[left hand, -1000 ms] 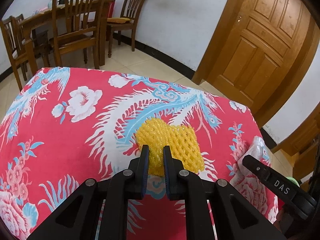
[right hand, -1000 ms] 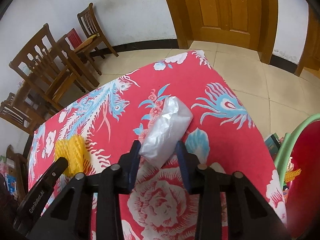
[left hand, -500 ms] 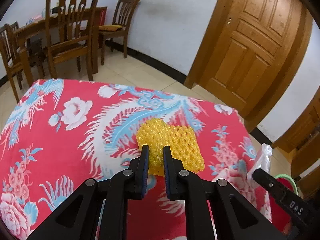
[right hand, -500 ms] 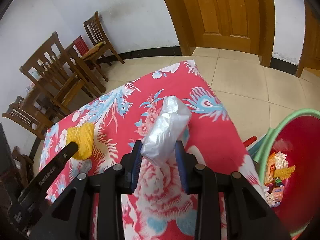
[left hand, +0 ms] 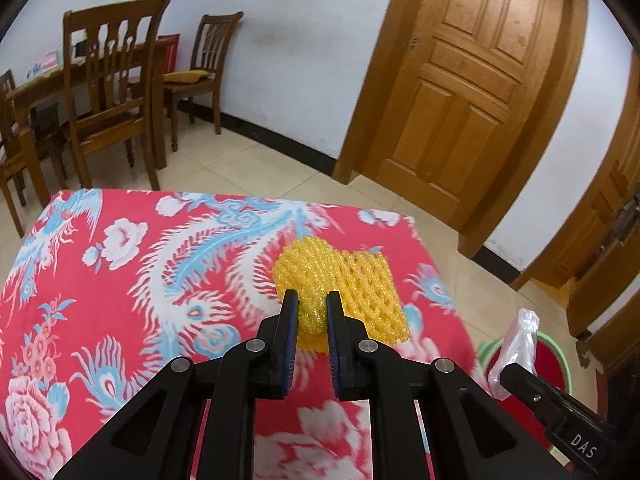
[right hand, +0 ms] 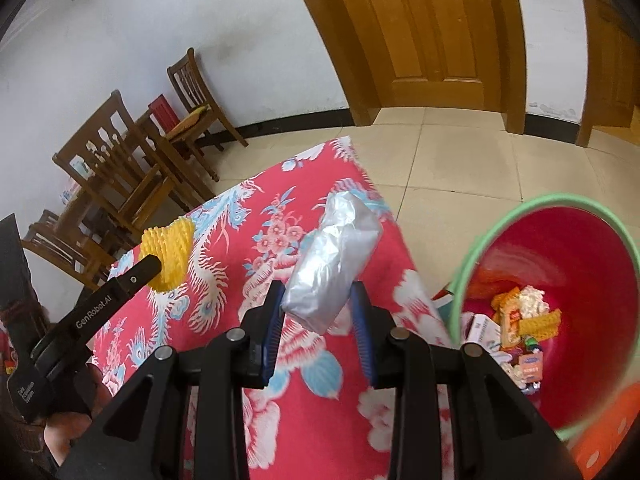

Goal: Collect trash
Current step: 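Carry the yellow net and plastic bag over the bucket with both tools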

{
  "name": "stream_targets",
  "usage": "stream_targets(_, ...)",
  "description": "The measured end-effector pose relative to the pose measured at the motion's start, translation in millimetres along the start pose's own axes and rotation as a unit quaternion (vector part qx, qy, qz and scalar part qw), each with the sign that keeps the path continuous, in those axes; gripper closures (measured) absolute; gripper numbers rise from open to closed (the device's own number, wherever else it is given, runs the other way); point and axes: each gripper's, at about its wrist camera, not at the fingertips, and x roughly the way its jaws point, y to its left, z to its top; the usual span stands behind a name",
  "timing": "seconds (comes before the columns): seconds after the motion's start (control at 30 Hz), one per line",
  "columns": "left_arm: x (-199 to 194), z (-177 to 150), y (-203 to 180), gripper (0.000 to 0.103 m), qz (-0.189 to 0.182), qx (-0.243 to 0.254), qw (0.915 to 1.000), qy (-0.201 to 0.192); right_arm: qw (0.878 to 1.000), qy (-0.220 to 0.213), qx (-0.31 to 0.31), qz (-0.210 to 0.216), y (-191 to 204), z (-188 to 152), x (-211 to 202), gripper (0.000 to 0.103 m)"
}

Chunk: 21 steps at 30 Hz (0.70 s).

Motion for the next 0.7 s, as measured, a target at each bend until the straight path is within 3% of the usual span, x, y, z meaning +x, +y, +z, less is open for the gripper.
stream_targets(0.7, -40.9, -50.2, -100.7, 0.090, -0.092, 0.079, 0.9923, 0.026, 0.996, -0.022, 0.070, -0.041, -90.6, -44.7, -75.9, 0.068)
